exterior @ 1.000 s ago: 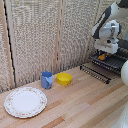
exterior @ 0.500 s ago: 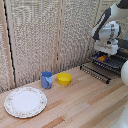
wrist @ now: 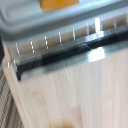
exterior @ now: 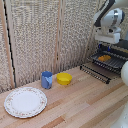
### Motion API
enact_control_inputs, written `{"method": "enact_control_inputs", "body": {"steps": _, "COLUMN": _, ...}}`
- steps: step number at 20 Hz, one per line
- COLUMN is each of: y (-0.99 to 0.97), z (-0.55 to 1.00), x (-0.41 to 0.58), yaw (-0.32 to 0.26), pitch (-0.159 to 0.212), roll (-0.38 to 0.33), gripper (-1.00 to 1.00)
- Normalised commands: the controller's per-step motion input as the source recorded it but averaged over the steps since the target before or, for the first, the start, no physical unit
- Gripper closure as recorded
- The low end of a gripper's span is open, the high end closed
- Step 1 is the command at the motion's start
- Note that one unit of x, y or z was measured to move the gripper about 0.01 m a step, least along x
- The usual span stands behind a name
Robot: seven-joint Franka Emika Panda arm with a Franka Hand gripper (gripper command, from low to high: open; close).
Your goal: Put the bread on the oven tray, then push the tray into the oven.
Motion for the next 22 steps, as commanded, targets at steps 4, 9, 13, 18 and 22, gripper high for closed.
{"method": "enact_control_inputs", "body": {"steps": 4, "y": 0.49, "z": 0.33, "x": -0.204, "yaw": 0.133, "pitch": 0.042, "roll": 0.006, "gripper": -1.0}}
{"method": "enact_control_inputs", "body": {"steps": 9, "y": 0.44, "z": 0.07, "x": -0.011, "yaw": 0.17, "pitch": 0.003, "roll": -0.015, "gripper": -1.0}}
{"method": "enact_control_inputs", "body": {"steps": 13, "y": 0.47, "z": 0.23, "x": 0.019, "yaw": 0.114, "pitch": 0.004, "roll": -0.101, "gripper": -1.0}}
{"method": "enact_control_inputs", "body": {"steps": 18, "y": 0.12, "z": 0.5, "x": 0.152, "yaw": 0.155, "pitch": -0.018, "roll": -0.219, "gripper": -1.0}}
{"method": "enact_control_inputs", "body": {"steps": 22, "y": 0.04, "z": 0.15, "x": 0.071, "yaw": 0.134, "pitch": -0.011, "roll": -0.346, "gripper": -1.0}}
